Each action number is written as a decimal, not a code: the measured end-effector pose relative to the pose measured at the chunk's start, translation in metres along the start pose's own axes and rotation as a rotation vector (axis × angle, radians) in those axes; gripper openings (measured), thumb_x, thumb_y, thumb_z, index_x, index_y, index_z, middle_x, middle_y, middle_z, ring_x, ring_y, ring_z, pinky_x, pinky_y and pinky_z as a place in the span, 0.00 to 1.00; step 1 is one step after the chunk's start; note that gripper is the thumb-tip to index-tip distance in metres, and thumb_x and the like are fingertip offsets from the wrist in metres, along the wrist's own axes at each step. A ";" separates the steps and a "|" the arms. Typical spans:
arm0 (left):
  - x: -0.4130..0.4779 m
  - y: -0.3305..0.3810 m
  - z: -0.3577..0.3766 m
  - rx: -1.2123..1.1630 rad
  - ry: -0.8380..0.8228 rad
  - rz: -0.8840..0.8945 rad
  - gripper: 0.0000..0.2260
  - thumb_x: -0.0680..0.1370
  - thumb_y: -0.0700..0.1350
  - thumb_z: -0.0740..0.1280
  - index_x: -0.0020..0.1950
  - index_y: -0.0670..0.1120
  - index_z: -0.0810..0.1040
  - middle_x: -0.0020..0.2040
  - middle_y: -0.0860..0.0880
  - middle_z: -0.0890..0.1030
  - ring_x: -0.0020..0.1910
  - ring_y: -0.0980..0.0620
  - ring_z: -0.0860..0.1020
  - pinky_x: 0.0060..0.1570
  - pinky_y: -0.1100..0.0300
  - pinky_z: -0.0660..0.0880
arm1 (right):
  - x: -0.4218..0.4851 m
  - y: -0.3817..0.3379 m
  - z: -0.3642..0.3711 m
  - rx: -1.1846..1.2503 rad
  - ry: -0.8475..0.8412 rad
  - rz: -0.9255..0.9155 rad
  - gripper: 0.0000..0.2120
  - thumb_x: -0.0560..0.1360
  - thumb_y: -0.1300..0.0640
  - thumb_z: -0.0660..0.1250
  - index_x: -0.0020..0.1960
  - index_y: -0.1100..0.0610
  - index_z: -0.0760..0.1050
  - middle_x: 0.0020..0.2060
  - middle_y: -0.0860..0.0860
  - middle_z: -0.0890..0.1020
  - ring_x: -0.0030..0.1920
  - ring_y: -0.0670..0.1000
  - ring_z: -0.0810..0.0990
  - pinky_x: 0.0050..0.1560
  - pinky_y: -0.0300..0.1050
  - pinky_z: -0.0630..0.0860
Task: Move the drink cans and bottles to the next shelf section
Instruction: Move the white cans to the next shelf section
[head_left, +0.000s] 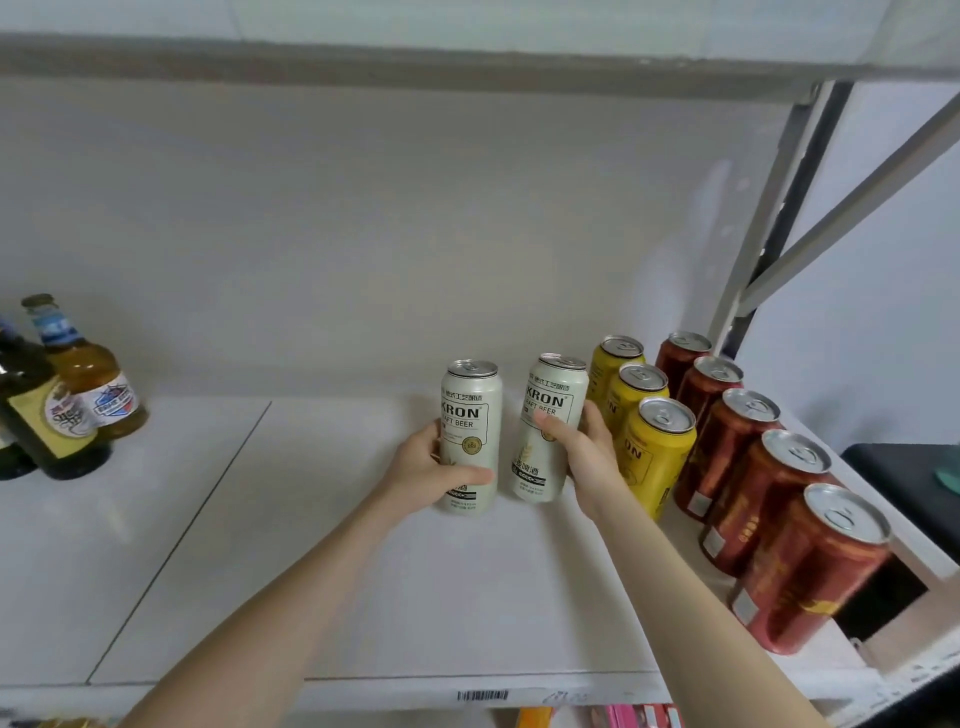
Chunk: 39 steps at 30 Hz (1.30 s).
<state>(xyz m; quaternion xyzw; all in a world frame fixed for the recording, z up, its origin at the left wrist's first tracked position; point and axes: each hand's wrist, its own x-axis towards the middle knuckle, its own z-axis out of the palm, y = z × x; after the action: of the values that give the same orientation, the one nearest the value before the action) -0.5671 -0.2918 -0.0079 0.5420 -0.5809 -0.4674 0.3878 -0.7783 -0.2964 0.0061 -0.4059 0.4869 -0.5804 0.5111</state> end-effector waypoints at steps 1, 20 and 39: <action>0.006 -0.001 0.001 0.000 0.009 0.001 0.29 0.56 0.52 0.81 0.55 0.56 0.79 0.51 0.56 0.85 0.52 0.56 0.83 0.59 0.49 0.79 | 0.007 0.002 0.001 -0.002 0.006 -0.014 0.24 0.69 0.56 0.78 0.63 0.51 0.74 0.53 0.50 0.85 0.53 0.51 0.84 0.54 0.51 0.80; 0.056 -0.022 0.002 0.060 0.100 0.041 0.29 0.54 0.53 0.82 0.52 0.60 0.78 0.49 0.60 0.85 0.48 0.59 0.83 0.51 0.55 0.81 | 0.074 0.041 0.009 -0.076 0.064 -0.153 0.31 0.69 0.57 0.79 0.67 0.47 0.69 0.55 0.45 0.82 0.55 0.45 0.81 0.51 0.43 0.76; 0.044 -0.031 0.007 0.020 0.070 0.078 0.29 0.61 0.42 0.83 0.57 0.56 0.77 0.57 0.52 0.83 0.56 0.52 0.81 0.60 0.49 0.78 | 0.059 0.047 0.000 -0.079 0.052 -0.122 0.38 0.71 0.54 0.77 0.76 0.50 0.62 0.64 0.47 0.76 0.57 0.39 0.76 0.50 0.33 0.72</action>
<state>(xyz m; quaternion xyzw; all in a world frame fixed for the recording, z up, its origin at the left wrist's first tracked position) -0.5703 -0.3338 -0.0426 0.5387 -0.5922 -0.4269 0.4206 -0.7773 -0.3549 -0.0414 -0.4395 0.4968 -0.6012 0.4457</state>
